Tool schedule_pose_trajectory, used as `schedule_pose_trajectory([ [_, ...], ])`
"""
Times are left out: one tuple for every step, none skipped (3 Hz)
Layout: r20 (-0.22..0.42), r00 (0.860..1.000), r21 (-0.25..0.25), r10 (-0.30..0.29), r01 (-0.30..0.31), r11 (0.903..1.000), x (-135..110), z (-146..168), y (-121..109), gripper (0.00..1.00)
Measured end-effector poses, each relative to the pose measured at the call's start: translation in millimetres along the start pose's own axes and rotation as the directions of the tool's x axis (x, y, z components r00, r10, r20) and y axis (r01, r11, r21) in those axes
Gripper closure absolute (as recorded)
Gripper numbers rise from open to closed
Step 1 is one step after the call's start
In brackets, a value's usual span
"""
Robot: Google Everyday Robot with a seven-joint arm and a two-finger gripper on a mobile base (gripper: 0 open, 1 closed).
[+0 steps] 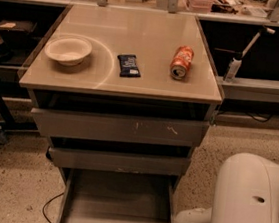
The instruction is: Open bottom drawer
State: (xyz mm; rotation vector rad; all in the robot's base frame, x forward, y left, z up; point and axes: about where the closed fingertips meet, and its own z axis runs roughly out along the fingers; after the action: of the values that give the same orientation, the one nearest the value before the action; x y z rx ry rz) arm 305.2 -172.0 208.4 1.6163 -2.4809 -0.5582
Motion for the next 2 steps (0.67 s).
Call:
schedule_pose_trajectory([
  [-0.017,1.000,-0.030,0.013,-0.014,0.9995,10,12,5,0.00],
  [-0.035,0.999,-0.050,0.037,-0.039,0.9980,25,18,14,0.00],
])
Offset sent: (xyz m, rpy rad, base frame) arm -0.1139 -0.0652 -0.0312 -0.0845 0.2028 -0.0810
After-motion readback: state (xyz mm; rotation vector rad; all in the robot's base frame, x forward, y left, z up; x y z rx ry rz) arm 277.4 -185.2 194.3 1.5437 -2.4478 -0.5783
